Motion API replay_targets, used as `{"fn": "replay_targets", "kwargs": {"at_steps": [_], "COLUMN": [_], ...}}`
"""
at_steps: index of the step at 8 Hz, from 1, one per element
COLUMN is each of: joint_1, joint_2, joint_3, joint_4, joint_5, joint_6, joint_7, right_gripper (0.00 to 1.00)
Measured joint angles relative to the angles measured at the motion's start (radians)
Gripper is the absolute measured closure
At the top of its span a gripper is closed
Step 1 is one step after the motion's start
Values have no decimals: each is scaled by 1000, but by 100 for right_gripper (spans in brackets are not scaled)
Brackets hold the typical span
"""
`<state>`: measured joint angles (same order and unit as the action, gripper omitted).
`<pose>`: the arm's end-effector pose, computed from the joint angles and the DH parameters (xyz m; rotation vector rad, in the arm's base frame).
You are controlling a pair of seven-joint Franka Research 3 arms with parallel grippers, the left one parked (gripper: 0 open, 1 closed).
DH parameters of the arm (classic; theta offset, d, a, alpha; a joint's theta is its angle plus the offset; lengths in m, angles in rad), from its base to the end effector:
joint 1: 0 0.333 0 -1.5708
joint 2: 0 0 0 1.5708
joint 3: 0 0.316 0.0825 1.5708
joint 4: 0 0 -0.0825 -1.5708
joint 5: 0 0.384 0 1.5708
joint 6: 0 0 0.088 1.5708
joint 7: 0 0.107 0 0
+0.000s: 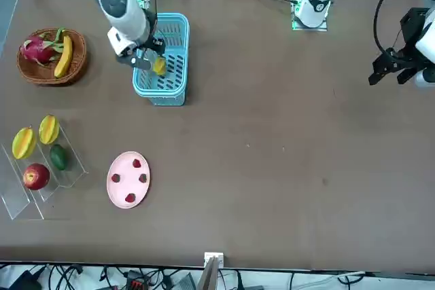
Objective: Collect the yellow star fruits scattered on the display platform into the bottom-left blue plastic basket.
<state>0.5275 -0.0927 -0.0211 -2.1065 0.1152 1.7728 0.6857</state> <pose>0.4284 0.2489 0.4408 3.0544 -0.3308 -0.4046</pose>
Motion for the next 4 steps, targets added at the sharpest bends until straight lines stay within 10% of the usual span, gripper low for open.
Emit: {"fn": "replay_targets", "kwargs": {"at_steps": [4], "joint_1": [-262], "joint_2": [115], "joint_3": [-188], "joint_4": [359], "joint_5": [-13], "joint_6": [-156], "joint_7": [-453], "right_gripper": [10]}}
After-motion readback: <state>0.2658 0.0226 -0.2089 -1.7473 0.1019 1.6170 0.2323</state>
